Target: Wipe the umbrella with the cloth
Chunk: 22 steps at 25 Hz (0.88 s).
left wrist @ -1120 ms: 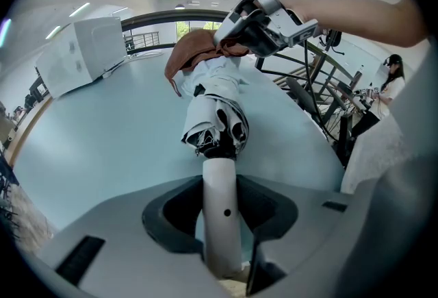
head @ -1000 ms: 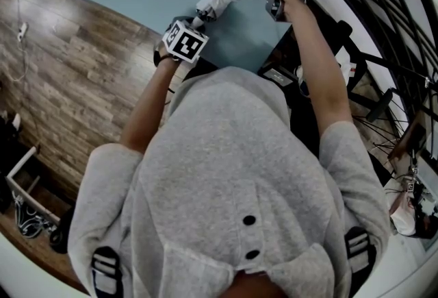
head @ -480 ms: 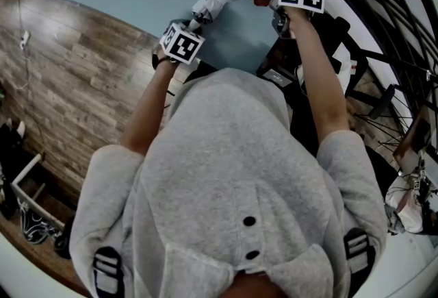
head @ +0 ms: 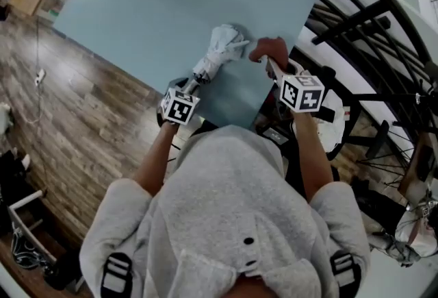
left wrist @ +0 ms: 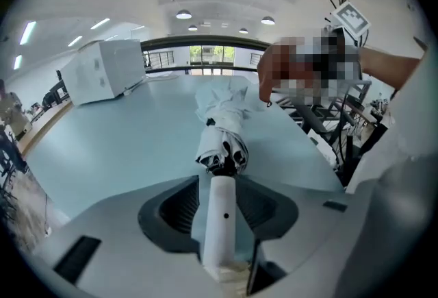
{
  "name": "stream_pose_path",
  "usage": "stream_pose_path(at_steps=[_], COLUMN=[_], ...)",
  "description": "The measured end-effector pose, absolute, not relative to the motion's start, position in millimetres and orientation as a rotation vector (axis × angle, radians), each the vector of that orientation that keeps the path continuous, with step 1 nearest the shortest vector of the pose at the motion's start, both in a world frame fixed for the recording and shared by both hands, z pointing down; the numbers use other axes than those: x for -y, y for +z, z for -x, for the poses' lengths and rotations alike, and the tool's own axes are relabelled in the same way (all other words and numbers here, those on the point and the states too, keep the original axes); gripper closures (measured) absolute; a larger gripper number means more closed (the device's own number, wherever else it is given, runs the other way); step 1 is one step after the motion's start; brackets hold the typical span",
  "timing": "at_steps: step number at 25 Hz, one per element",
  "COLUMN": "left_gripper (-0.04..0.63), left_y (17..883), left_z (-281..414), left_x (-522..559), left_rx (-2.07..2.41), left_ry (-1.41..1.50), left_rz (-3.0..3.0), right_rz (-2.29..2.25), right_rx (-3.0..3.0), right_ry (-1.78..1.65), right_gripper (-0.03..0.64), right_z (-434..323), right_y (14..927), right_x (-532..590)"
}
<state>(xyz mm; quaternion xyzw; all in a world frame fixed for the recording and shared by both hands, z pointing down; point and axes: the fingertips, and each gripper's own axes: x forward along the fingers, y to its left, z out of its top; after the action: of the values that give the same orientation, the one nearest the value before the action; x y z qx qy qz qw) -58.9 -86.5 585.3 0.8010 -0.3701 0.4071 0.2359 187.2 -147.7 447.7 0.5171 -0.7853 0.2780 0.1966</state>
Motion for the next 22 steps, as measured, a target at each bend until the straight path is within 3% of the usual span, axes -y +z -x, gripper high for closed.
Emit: stream_pose_path(at_steps=[9,10,11,16,22], left_gripper=[0.444,0.541,0.578,0.580,0.580], left_y=[447.2,423.7,402.0,332.2,316.3], left_z=[54.6,48.5,40.3,-3.5,-34.1], left_x=[109.2,104.9,100.7,78.5,64.2], left_rx=[1.354,1.384,1.408,1.500,1.467], left_ry=[0.594,0.511,0.436,0.243,0.216], left_rz=[-2.418,-2.446,-2.475,-2.589,-2.664], right_rz=[-1.636,-1.649,-1.663,-1.670,-1.679], right_rx=[2.434,2.445,2.453,2.498,2.530], right_ry=[0.422,0.394,0.365,0.244,0.213], right_gripper=[0.537,0.537,0.537,0.537,0.537], right_z=[-166.9,-166.2,-167.3,-170.4,-177.9], right_y=[336.3,327.2,319.0,299.0,289.4], right_x=[112.8,103.6,94.6,67.1,56.5])
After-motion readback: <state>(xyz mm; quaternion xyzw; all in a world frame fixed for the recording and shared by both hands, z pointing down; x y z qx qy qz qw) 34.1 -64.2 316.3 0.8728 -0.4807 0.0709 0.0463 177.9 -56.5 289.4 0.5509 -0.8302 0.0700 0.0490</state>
